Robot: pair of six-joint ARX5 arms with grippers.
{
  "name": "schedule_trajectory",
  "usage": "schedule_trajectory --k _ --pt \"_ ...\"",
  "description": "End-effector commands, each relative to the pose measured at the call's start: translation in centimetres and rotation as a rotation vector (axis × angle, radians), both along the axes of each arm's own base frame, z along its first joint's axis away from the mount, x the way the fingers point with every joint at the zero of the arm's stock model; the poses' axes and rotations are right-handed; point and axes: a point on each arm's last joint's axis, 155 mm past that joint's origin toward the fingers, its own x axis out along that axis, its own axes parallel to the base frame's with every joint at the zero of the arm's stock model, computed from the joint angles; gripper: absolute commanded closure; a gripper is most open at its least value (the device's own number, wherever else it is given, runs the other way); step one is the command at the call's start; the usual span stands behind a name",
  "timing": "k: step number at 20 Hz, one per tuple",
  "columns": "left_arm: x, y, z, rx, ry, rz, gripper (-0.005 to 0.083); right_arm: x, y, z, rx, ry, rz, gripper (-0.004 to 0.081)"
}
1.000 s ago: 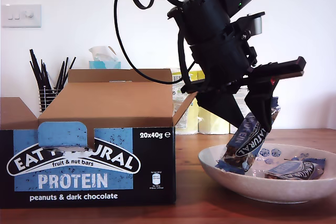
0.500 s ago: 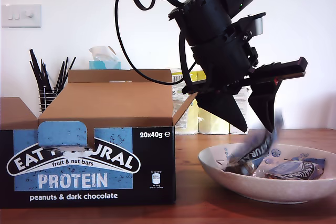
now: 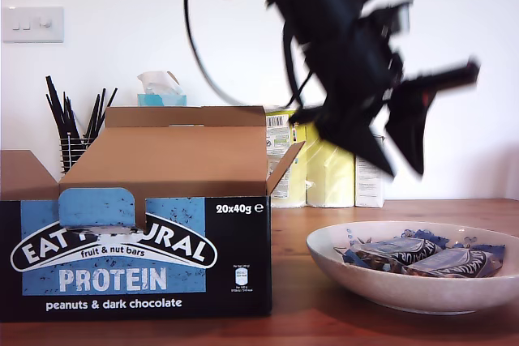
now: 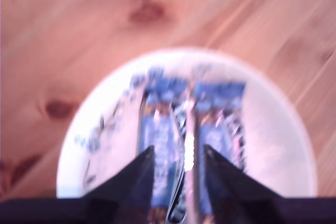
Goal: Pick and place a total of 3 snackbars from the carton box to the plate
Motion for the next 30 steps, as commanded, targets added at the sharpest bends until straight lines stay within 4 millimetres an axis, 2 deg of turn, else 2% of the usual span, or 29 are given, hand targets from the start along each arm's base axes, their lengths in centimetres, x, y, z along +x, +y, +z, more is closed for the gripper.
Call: schedule_trajectory --k 1,4,8,14,18,21,26,28,30 --pt "-0.4 0.1 5.6 -0.072 -0.046 -0.01 0.0798 0.1 0.0 0.7 0.016 -0.029 -0.001 0.0783" --pt "-1.8 3.4 7.1 0.01 -0.024 0.012 0.0797 0.5 0.7 1.8 0.042 -0.066 0.017 0.0783" --pt "-1.6 9.2 6.8 0.207 -0.057 0.118 0.0797 1.2 2.4 2.3 0.043 -0.065 0.075 0.0783" --pt "-1.6 13.2 4.8 0.294 -0.056 0.184 0.0797 3.0 5.5 2.5 -0.002 -0.067 0.175 0.0783" --pt "-0.9 16.7 3.5 0.295 -0.029 0.265 0.0797 3.3 6.3 2.5 -0.012 -0.071 0.208 0.0783" --pt "-0.8 20.4 2.0 0.298 0.008 0.352 0.0797 3.2 6.2 1.9 -0.023 -0.05 0.209 0.0783" --pt "-1.0 27.1 -0.9 0.314 0.176 0.611 0.0797 1.7 6.2 -0.5 -0.011 0.087 0.223 0.0783" --pt "-0.6 27.7 -1.4 0.298 0.211 0.649 0.0794 1.6 6.2 -0.5 -0.01 0.09 0.228 0.0783" --pt "-0.3 28.1 -2.0 0.28 0.252 0.681 0.0729 1.6 6.2 -0.5 -0.011 0.087 0.228 0.0783"
